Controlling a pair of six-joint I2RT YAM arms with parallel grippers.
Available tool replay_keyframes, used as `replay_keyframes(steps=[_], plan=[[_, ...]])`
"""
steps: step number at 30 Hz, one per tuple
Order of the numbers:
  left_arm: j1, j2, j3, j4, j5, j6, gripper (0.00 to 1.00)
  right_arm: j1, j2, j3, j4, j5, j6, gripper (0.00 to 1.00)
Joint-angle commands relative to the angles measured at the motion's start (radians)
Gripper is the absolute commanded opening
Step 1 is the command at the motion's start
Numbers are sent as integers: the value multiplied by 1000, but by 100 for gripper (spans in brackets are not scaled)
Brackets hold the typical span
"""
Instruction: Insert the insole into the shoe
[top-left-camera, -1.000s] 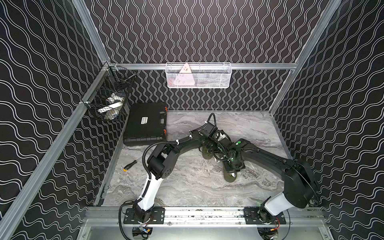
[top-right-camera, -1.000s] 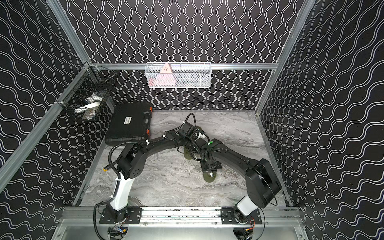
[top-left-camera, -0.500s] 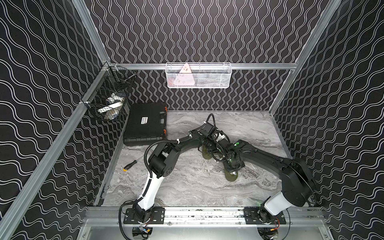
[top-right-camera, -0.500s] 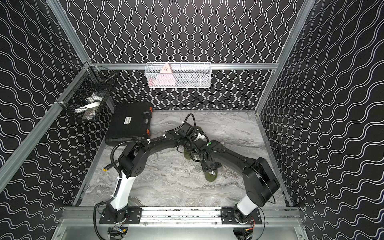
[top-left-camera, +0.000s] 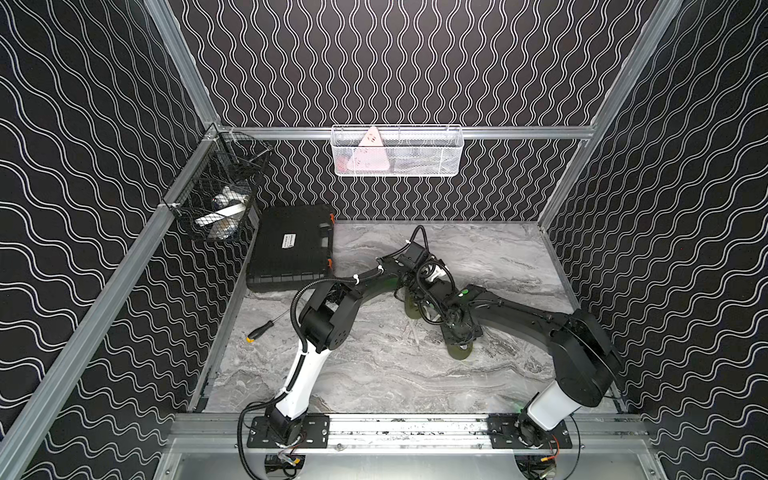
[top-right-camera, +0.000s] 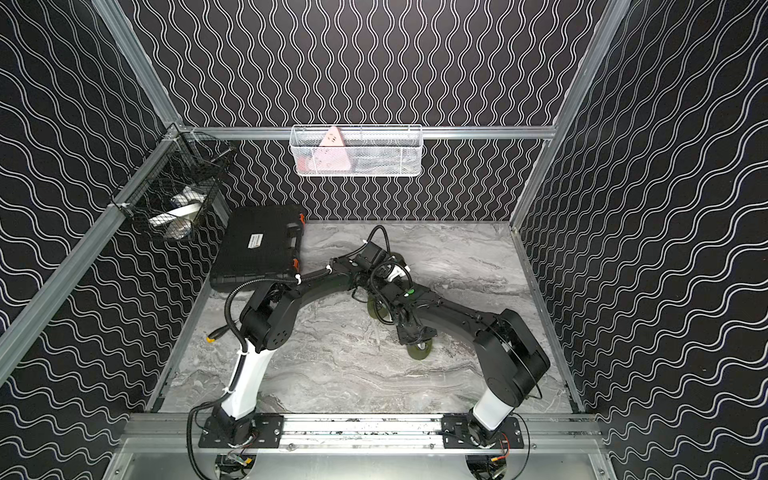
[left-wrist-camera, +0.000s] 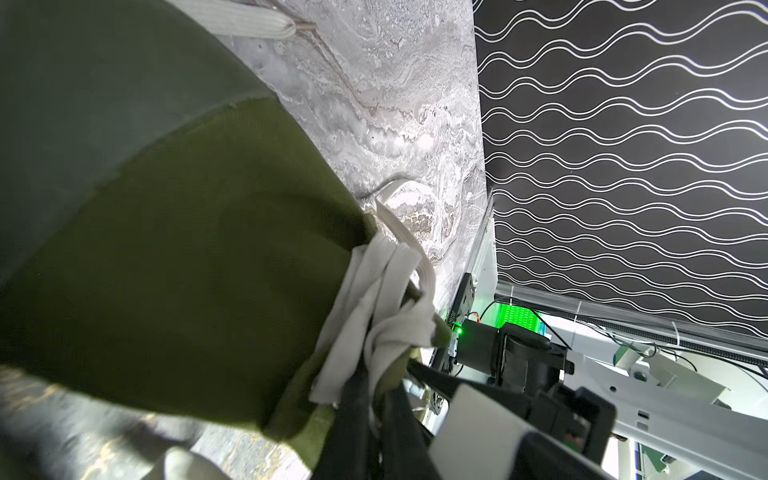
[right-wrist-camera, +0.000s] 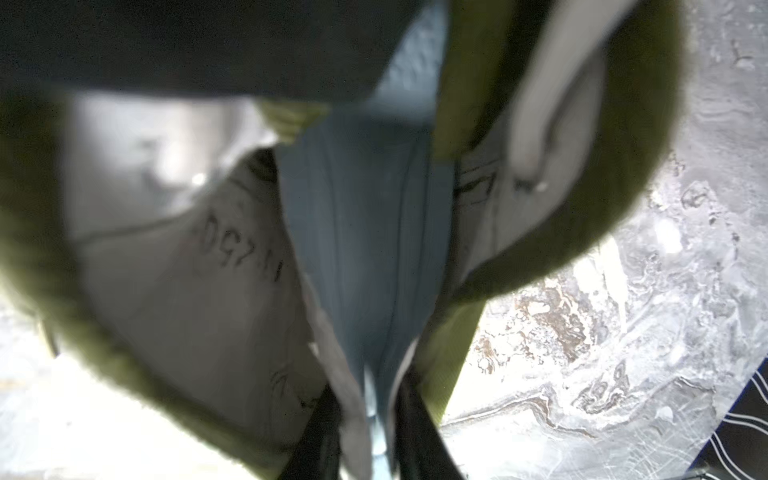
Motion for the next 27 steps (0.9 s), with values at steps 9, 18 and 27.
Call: replay_keyframes(steps=[9,18,27], plan=[[3,-37,-52,25,67,15,0,5,-163,-58,42,-92,88,61],[3,-45,-46,12,50,17,0,4,-228,-85,24,-132,155,71],[2,-64,-90,45,37,-6,0,3,-236,-148,132,-169,169,54]])
